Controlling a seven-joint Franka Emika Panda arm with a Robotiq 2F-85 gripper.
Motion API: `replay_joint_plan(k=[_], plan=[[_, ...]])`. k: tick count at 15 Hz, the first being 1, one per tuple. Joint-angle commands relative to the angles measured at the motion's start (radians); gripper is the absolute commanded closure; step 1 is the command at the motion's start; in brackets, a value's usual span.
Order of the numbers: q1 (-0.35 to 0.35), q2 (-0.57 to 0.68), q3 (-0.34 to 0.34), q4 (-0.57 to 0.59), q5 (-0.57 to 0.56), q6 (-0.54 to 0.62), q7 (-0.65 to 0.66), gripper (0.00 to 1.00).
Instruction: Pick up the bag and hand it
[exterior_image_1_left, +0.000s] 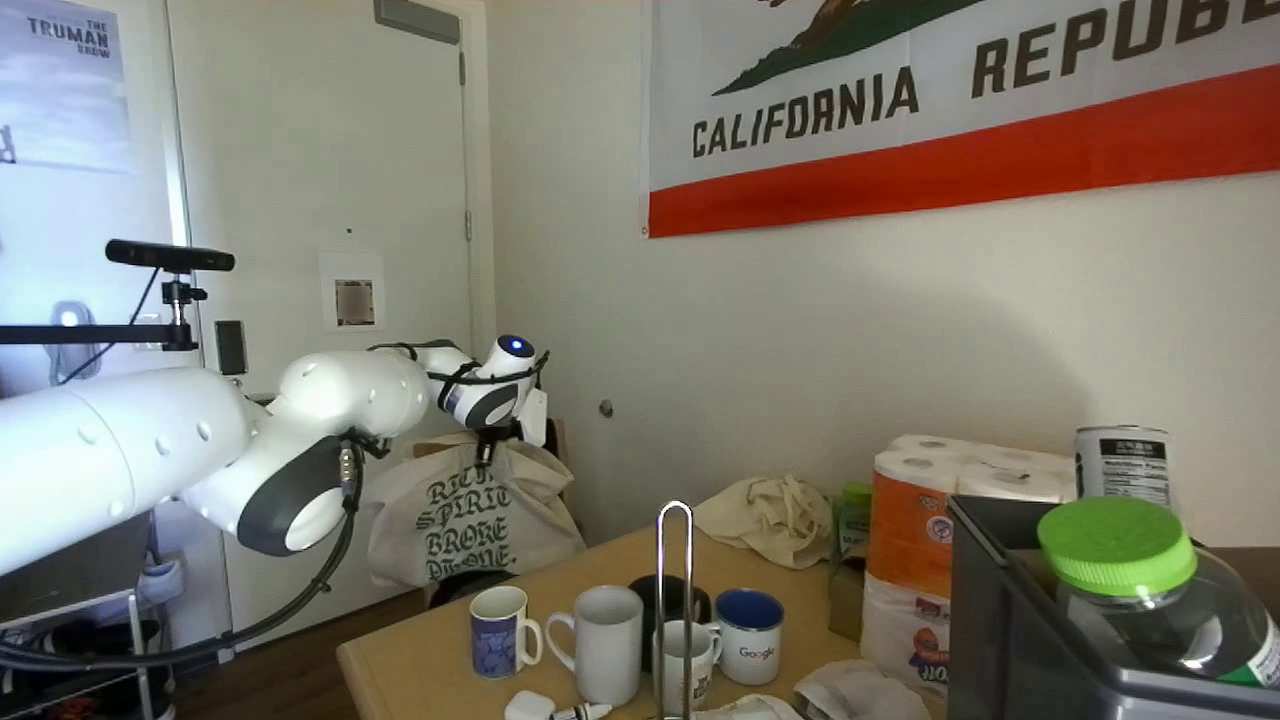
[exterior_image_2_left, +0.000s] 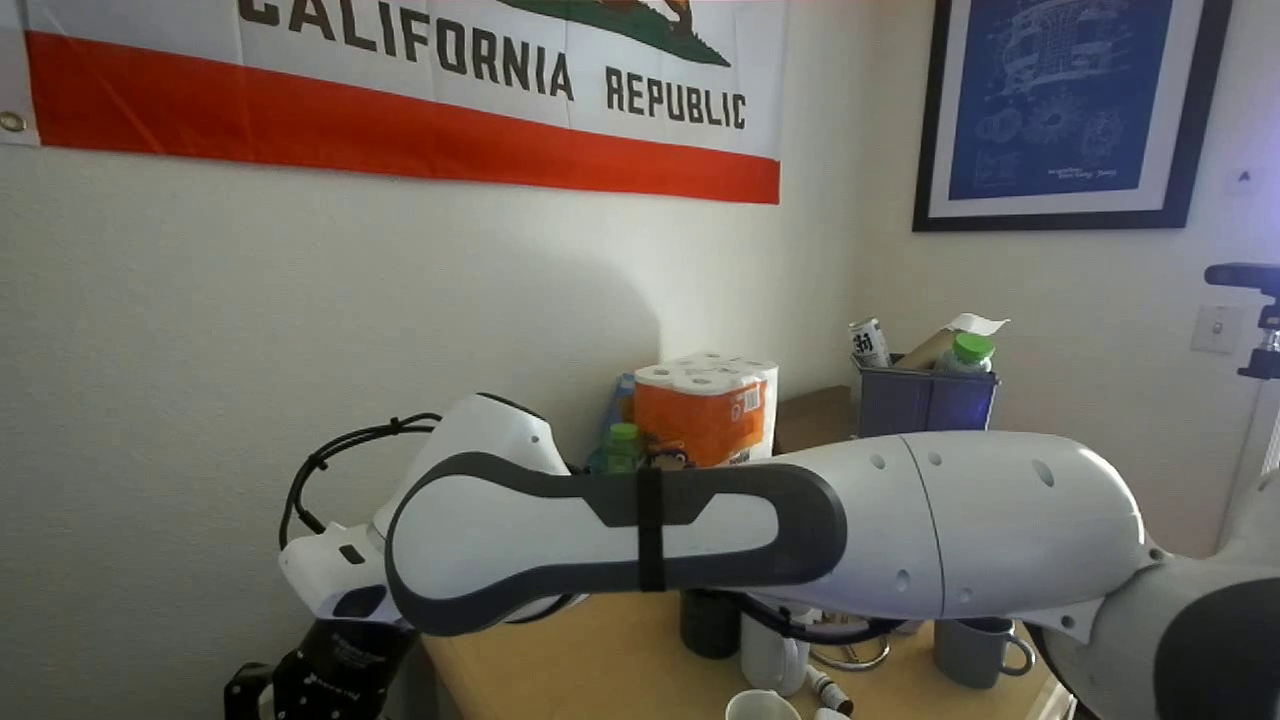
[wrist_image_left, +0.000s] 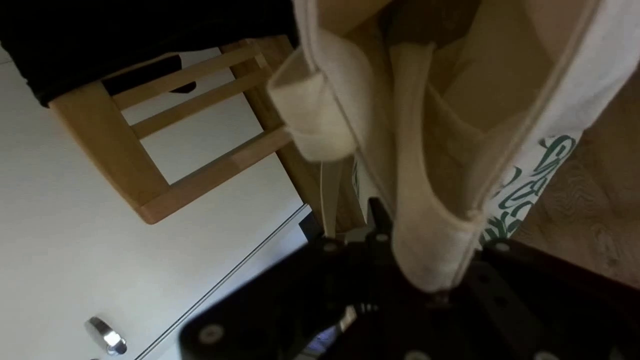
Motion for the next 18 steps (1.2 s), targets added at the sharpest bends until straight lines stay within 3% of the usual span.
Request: replay_joint_plan(k=[1, 4, 5, 6, 9, 10, 11, 12, 13, 14, 15, 16, 18], plan=[[-0.028, -0.046, 0.019, -0.027, 0.024, 0.024, 0.031, 0.98], [-0.044, -0.043, 0.021, -0.033, 0.029, 0.021, 0.072, 0.98], [-0.016, 0.015, -0.011, 0.088, 0.054, -0.039, 0.086, 0.98], [-0.051, -0.04, 0.015, -0.033, 0.028, 0.021, 0.103, 0.98], [-0.058, -0.033, 0.009, -0.038, 0.028, 0.029, 0.175, 0.98], [-0.026, 0.026, -0.024, 0.082, 0.052, -0.029, 0.209, 0.98], [-0.06, -0.03, 0.0, -0.041, 0.028, 0.024, 0.24, 0.98], [-0.061, -0.026, -0.004, -0.04, 0.028, 0.03, 0.278, 0.98], [-0.03, 0.033, -0.036, 0.079, 0.049, -0.028, 0.318, 0.98], [-0.029, 0.033, -0.057, 0.076, 0.038, -0.042, 0.38, 0.96], [-0.06, -0.027, -0.05, -0.05, 0.013, 0.002, 0.44, 0.66], [-0.06, -0.029, -0.063, -0.055, 0.009, -0.012, 0.498, 0.64], [-0.058, -0.034, -0.082, -0.053, -0.004, -0.004, 0.598, 0.52]])
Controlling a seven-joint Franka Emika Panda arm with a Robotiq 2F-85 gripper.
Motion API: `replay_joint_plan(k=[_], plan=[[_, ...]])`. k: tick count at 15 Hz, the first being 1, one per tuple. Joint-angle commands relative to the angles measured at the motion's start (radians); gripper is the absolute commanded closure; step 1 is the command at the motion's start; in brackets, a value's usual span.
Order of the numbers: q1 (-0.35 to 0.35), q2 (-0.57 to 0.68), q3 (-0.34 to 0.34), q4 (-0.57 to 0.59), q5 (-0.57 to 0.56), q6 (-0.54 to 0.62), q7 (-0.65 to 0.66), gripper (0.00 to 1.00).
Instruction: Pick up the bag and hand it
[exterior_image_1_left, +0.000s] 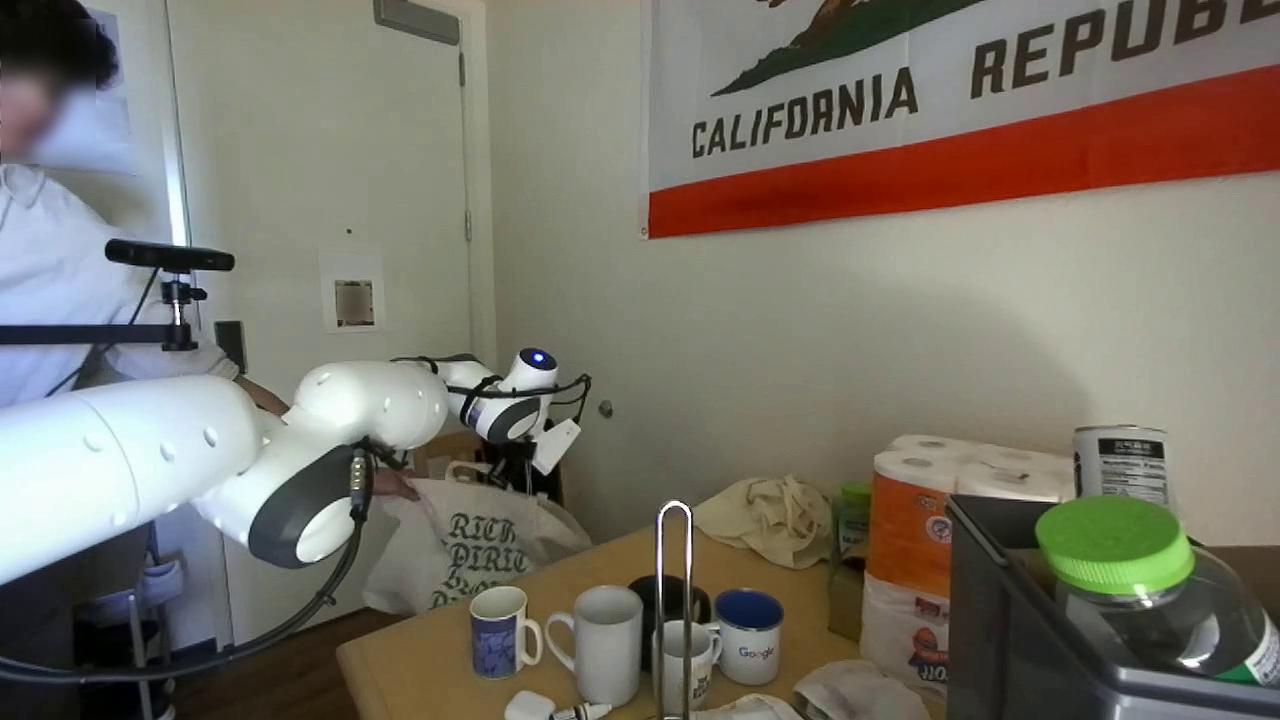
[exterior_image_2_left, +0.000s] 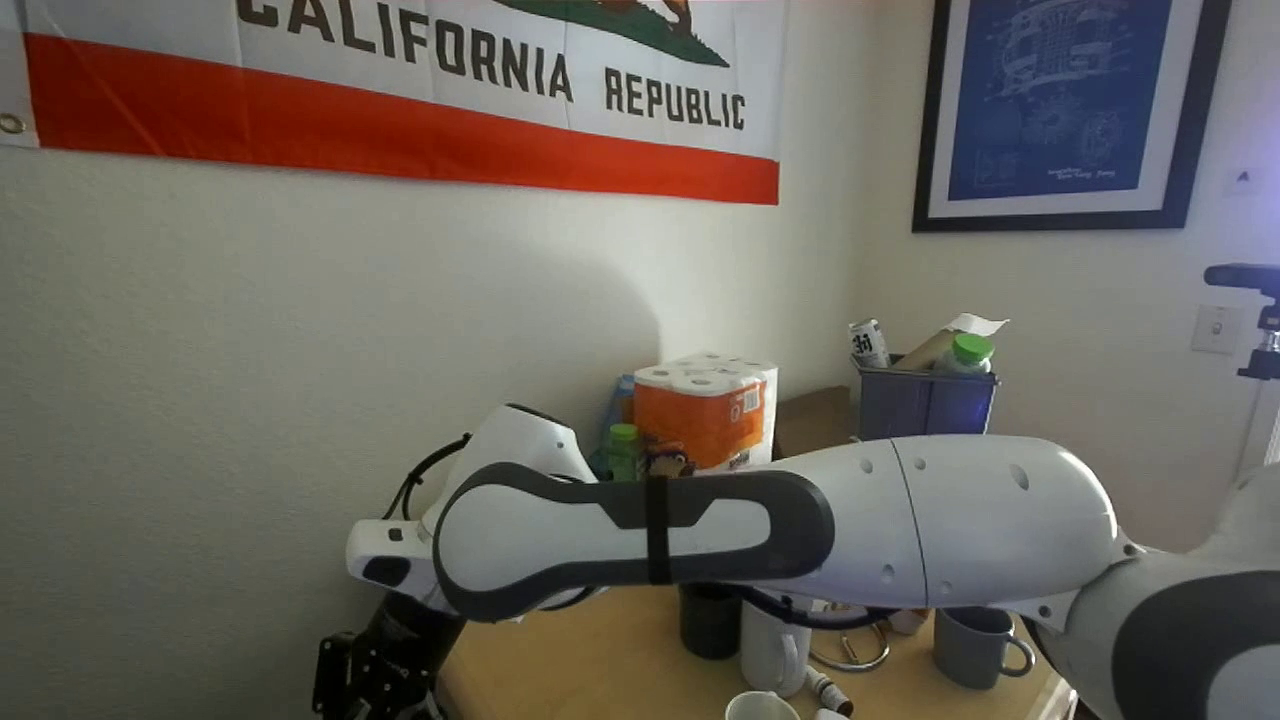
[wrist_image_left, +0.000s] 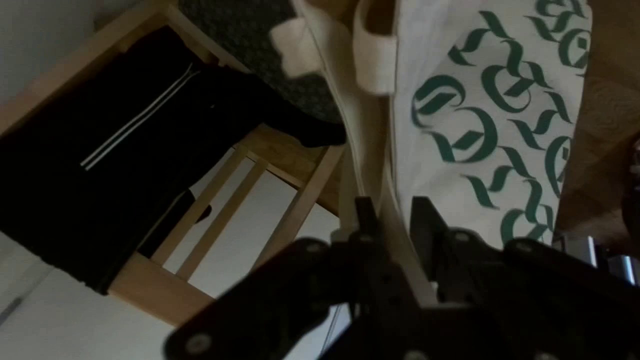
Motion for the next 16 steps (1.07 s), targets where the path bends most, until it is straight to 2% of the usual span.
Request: replay_joint_plan(k=[1, 6, 7, 11, 13, 14, 15, 16], plan=[[-0.006, -0.059, -0.037, -0.044, -0.014, 0.008, 0.177, 0.43], [-0.008, -0.083, -0.054, -0.053, -0.017, -0.006, 0.321, 0.06], [-0.008, -0.084, -0.053, -0.053, -0.015, -0.005, 0.337, 0.01], [-0.007, -0.093, -0.059, -0.06, -0.02, -0.031, 0.379, 0.0], [-0.011, -0.108, -0.055, -0.076, -0.021, -0.102, 0.361, 0.0], [0.019, -0.041, -0.071, 0.059, -0.014, -0.177, 0.355, 0.0], [-0.001, -0.103, -0.06, -0.061, -0.024, -0.129, 0.356, 0.0], [0.006, -0.099, -0.065, -0.052, -0.027, -0.12, 0.363, 0.0]])
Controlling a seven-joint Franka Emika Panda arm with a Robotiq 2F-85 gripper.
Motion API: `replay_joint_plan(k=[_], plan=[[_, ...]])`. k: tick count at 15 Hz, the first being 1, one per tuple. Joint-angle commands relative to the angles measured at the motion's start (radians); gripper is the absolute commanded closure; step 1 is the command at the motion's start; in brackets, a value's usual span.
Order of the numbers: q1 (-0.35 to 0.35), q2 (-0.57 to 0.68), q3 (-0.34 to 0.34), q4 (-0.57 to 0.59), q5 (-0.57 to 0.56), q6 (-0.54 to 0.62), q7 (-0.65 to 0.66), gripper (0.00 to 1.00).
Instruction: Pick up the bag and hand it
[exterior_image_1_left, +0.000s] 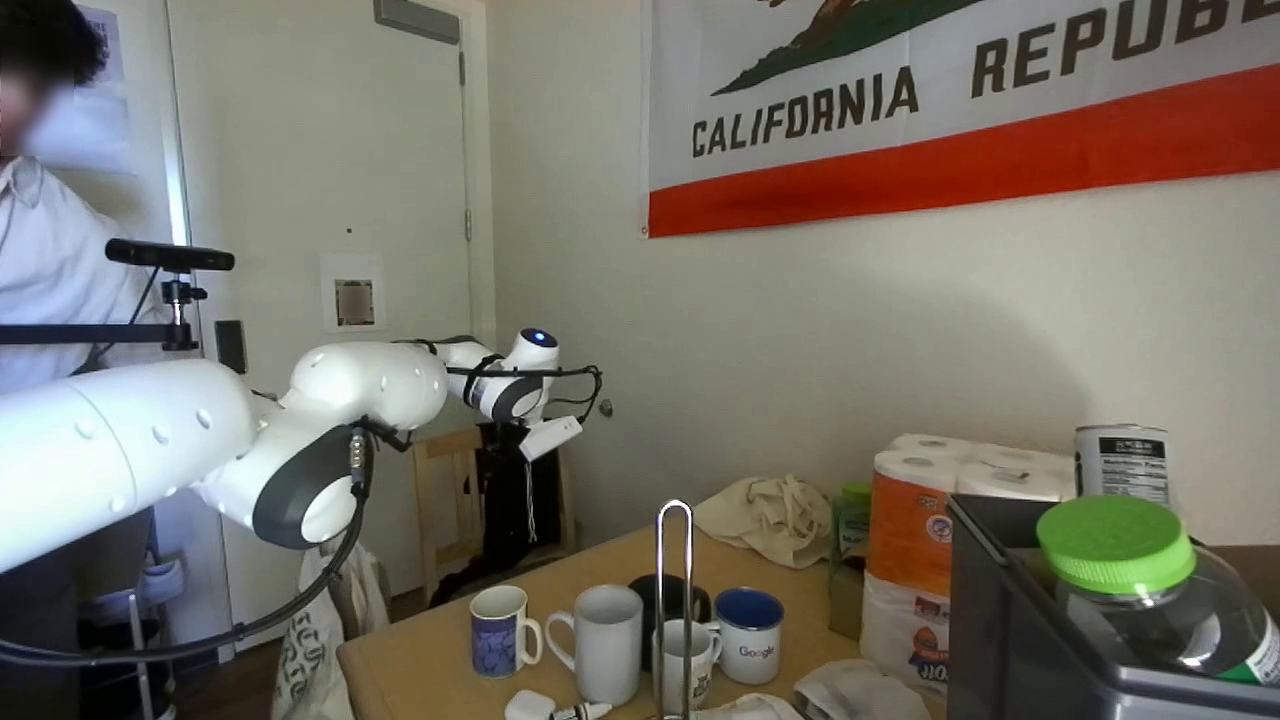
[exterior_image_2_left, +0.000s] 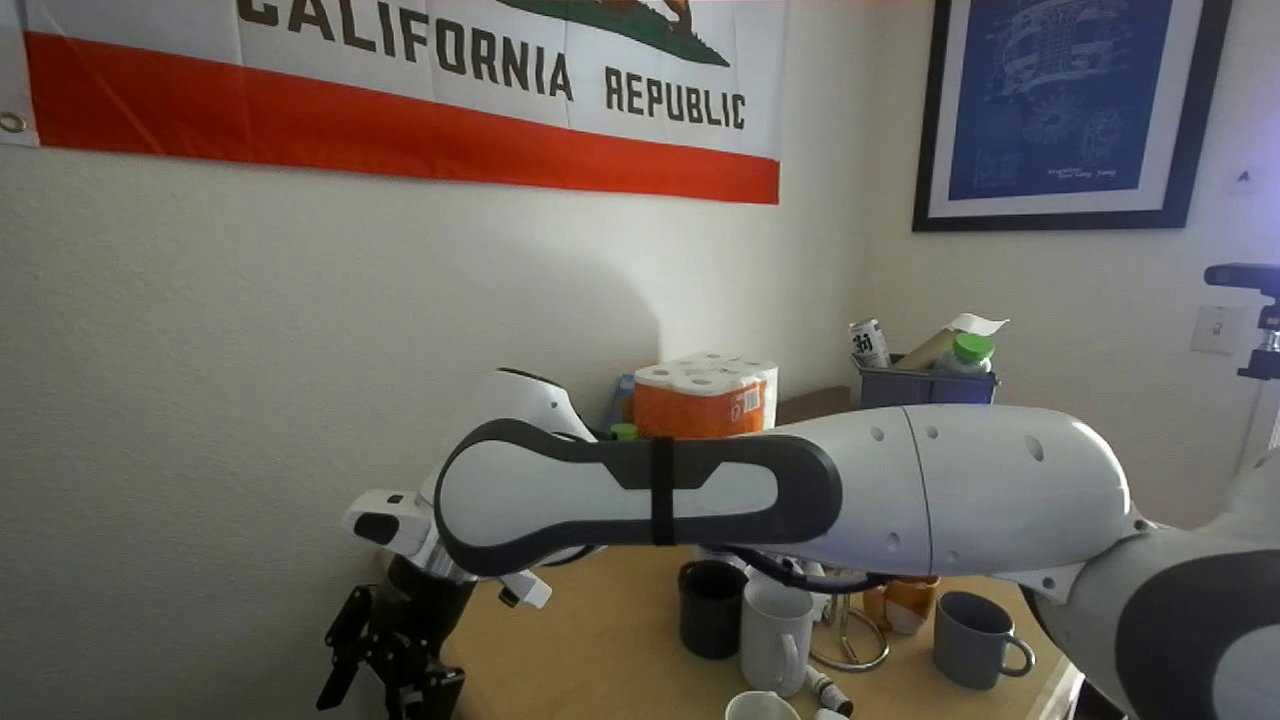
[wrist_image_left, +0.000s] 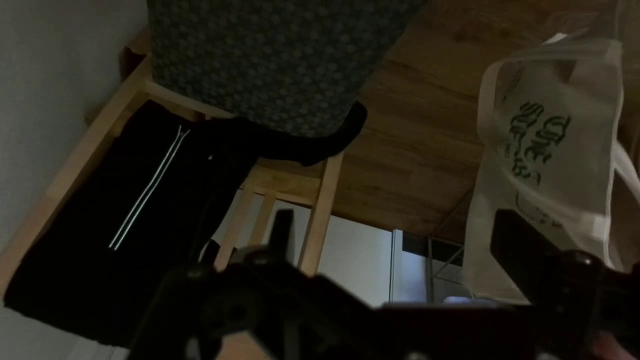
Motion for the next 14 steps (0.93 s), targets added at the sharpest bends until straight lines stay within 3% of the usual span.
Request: replay_joint_plan(k=[1, 5, 10, 14], plan=[[0.011, -0.049, -0.028, -0.055, -0.027, 0.009, 0.044, 0.0], [0.045, -0.048, -0.092, -0.034, -0.078, 0.089, 0.153, 0.0], [0.076, -0.085, -0.225, -0.032, -0.174, 0.175, 0.463, 0.0], [0.092, -0.119, -0.338, -0.047, -0.242, 0.16, 0.701, 0.0]])
